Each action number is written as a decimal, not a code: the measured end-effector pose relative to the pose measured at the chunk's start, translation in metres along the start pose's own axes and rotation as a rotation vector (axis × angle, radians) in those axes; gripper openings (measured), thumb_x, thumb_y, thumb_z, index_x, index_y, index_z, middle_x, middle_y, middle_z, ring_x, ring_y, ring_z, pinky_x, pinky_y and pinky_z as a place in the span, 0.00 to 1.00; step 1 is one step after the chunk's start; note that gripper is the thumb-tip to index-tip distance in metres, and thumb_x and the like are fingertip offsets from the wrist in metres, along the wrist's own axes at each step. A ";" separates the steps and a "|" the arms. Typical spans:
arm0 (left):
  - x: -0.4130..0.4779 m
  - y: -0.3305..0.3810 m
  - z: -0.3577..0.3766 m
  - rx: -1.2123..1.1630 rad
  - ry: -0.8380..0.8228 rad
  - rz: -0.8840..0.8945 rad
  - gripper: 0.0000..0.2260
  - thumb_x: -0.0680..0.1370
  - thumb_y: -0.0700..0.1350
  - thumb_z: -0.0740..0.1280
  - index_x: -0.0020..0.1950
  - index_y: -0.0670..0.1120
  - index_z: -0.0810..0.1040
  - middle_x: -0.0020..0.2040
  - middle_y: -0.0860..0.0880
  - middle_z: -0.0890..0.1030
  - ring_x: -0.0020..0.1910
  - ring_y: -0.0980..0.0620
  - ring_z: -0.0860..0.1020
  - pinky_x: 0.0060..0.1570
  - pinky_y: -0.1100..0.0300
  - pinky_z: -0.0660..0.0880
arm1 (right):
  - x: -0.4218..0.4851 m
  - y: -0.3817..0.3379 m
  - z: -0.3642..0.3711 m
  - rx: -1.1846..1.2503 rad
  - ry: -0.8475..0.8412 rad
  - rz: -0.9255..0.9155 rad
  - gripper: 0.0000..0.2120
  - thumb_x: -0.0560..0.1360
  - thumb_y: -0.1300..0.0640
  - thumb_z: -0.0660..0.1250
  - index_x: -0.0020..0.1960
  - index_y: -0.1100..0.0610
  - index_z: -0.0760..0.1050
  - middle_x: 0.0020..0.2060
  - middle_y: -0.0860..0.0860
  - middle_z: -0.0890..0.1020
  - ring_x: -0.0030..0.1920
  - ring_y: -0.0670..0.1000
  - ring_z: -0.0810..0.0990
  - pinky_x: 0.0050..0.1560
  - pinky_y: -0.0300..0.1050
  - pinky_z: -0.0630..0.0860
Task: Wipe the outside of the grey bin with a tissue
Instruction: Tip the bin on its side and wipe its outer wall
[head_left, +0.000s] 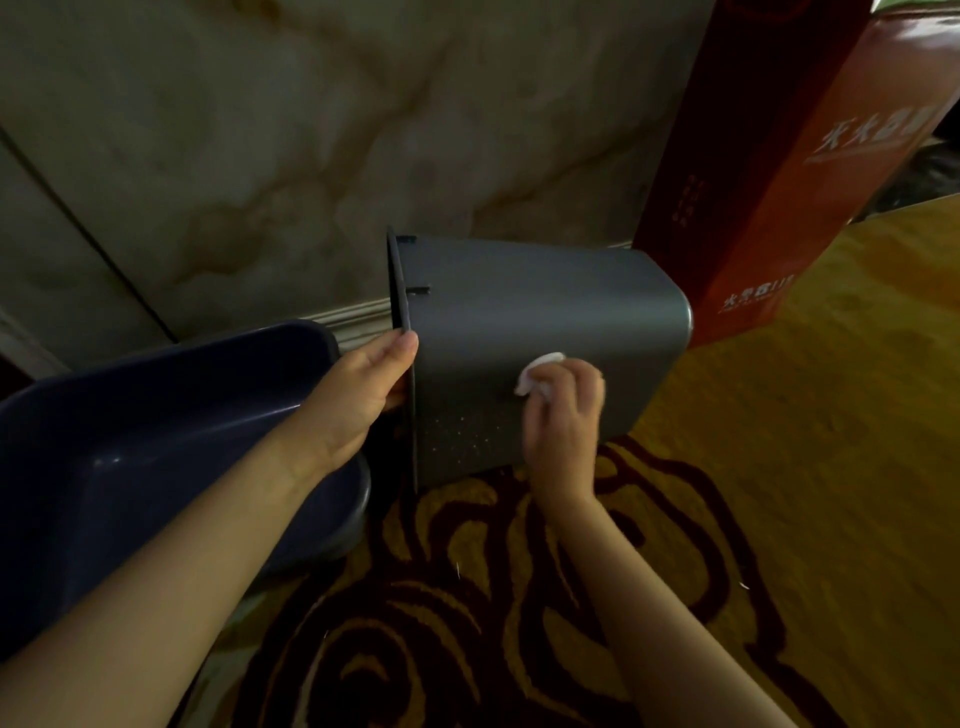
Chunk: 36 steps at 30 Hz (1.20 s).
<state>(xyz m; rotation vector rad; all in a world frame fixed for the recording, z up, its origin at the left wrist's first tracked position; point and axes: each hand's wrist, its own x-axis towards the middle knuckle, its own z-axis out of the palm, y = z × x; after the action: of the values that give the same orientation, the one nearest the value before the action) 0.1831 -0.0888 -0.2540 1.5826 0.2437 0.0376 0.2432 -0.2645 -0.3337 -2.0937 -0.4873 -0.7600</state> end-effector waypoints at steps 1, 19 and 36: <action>0.002 0.000 0.000 -0.006 0.005 -0.003 0.17 0.75 0.55 0.59 0.59 0.50 0.76 0.53 0.53 0.83 0.56 0.54 0.80 0.61 0.53 0.72 | 0.002 0.011 -0.005 -0.021 0.025 0.078 0.09 0.73 0.69 0.62 0.48 0.58 0.72 0.51 0.53 0.71 0.50 0.46 0.68 0.47 0.34 0.65; 0.015 0.035 0.027 -0.107 0.281 0.140 0.10 0.78 0.47 0.60 0.40 0.43 0.75 0.41 0.41 0.72 0.40 0.46 0.73 0.43 0.52 0.72 | -0.019 -0.070 0.008 0.171 -0.155 -0.215 0.06 0.74 0.67 0.63 0.50 0.61 0.74 0.49 0.56 0.76 0.48 0.51 0.70 0.51 0.36 0.66; 0.033 0.034 0.014 -0.135 0.399 -0.082 0.11 0.78 0.45 0.61 0.36 0.46 0.74 0.19 0.55 0.78 0.19 0.60 0.77 0.19 0.70 0.70 | -0.012 -0.035 -0.050 -0.056 -0.143 -0.037 0.08 0.67 0.72 0.69 0.43 0.63 0.77 0.44 0.59 0.78 0.43 0.56 0.73 0.43 0.46 0.71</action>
<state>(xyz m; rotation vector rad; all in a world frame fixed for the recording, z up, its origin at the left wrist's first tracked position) 0.2225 -0.0967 -0.2253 1.4192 0.6049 0.3016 0.1976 -0.2860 -0.2981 -2.2070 -0.5905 -0.6547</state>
